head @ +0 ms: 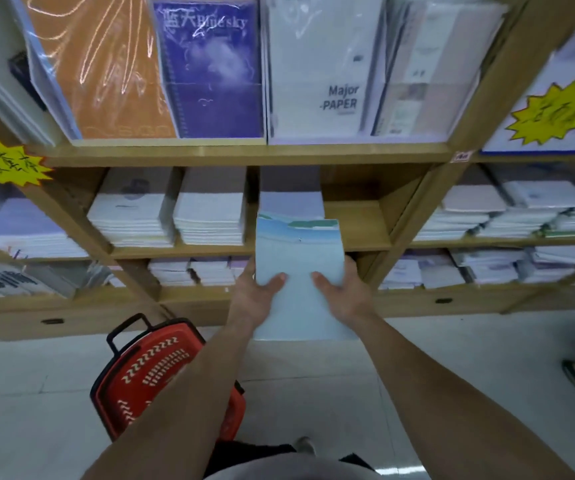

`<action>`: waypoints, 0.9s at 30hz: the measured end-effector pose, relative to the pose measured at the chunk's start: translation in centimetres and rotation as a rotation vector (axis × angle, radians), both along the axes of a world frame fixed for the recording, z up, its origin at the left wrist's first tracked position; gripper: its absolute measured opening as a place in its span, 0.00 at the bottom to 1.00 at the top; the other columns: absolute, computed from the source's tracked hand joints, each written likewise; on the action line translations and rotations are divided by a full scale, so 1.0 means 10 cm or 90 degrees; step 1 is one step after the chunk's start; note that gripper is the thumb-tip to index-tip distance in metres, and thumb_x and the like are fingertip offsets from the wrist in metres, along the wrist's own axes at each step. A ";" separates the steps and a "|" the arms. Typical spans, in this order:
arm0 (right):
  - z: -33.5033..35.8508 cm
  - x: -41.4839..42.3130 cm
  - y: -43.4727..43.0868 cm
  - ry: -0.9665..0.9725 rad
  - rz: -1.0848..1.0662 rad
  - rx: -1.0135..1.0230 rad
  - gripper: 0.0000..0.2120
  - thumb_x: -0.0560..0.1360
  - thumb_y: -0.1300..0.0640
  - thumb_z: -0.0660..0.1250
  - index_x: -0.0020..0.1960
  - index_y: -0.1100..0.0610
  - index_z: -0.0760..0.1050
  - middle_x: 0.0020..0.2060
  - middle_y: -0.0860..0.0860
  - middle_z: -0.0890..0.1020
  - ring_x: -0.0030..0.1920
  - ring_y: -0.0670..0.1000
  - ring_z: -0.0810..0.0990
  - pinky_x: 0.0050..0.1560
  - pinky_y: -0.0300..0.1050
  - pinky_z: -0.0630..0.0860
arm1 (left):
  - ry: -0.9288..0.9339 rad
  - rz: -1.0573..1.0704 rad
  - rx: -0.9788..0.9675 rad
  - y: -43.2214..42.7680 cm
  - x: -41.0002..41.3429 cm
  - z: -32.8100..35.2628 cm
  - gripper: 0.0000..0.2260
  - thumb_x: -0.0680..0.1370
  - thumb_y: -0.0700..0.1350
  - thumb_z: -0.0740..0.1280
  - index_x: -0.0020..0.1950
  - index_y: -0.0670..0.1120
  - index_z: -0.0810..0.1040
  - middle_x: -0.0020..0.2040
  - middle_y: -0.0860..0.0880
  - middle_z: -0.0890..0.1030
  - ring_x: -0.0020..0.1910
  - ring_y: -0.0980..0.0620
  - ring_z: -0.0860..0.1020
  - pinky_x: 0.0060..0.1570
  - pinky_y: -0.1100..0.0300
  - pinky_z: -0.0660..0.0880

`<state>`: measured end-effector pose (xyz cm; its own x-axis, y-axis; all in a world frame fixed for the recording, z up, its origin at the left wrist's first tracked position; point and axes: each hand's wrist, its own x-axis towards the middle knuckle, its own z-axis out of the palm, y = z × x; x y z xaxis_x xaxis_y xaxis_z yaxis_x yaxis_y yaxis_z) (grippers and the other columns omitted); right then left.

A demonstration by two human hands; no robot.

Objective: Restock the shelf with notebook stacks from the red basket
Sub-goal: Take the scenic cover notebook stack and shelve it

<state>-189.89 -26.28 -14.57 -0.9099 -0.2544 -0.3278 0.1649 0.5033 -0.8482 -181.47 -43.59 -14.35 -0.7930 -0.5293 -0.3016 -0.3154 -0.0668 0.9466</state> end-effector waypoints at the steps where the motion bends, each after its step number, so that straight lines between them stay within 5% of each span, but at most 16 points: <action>1: -0.03 -0.04 0.13 0.000 -0.013 0.000 0.36 0.73 0.36 0.71 0.76 0.44 0.60 0.58 0.43 0.79 0.55 0.50 0.80 0.57 0.47 0.76 | 0.000 -0.014 0.001 0.11 -0.08 -0.02 0.20 0.76 0.44 0.75 0.67 0.46 0.76 0.49 0.52 0.84 0.36 0.63 0.83 0.32 0.68 0.77; 4: -0.17 -0.18 0.47 0.000 -0.068 -0.007 0.36 0.68 0.33 0.72 0.72 0.44 0.66 0.57 0.44 0.82 0.55 0.51 0.83 0.59 0.54 0.79 | -0.017 -0.050 -0.008 0.38 -0.34 -0.10 0.20 0.74 0.45 0.76 0.64 0.48 0.77 0.50 0.51 0.85 0.39 0.60 0.84 0.37 0.64 0.80; 8: -0.25 -0.37 0.78 0.001 -0.120 0.029 0.32 0.73 0.39 0.73 0.72 0.46 0.67 0.59 0.49 0.81 0.58 0.55 0.82 0.56 0.45 0.76 | -0.052 -0.096 -0.020 0.63 -0.70 -0.30 0.17 0.73 0.49 0.77 0.60 0.50 0.79 0.50 0.50 0.86 0.45 0.52 0.85 0.49 0.51 0.82; 17: -0.49 -1.17 1.11 0.038 -0.155 0.103 0.28 0.75 0.42 0.72 0.71 0.49 0.70 0.57 0.47 0.81 0.57 0.53 0.81 0.54 0.40 0.73 | -0.067 -0.153 0.010 0.94 -1.61 -0.71 0.20 0.75 0.47 0.75 0.66 0.48 0.77 0.55 0.52 0.83 0.45 0.57 0.82 0.36 0.72 0.76; 27: -0.94 -1.91 1.01 0.026 -0.094 0.128 0.34 0.75 0.38 0.70 0.76 0.47 0.63 0.64 0.52 0.79 0.62 0.57 0.79 0.63 0.52 0.76 | -0.086 -0.083 -0.020 0.92 -2.18 -1.08 0.22 0.75 0.49 0.75 0.68 0.48 0.77 0.54 0.54 0.82 0.48 0.57 0.81 0.34 0.76 0.73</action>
<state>-208.95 -16.21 -23.93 -0.9456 -0.0515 -0.3212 0.2168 0.6363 -0.7403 -203.25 -34.42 -25.15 -0.8087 -0.4362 -0.3945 -0.4436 0.0120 0.8961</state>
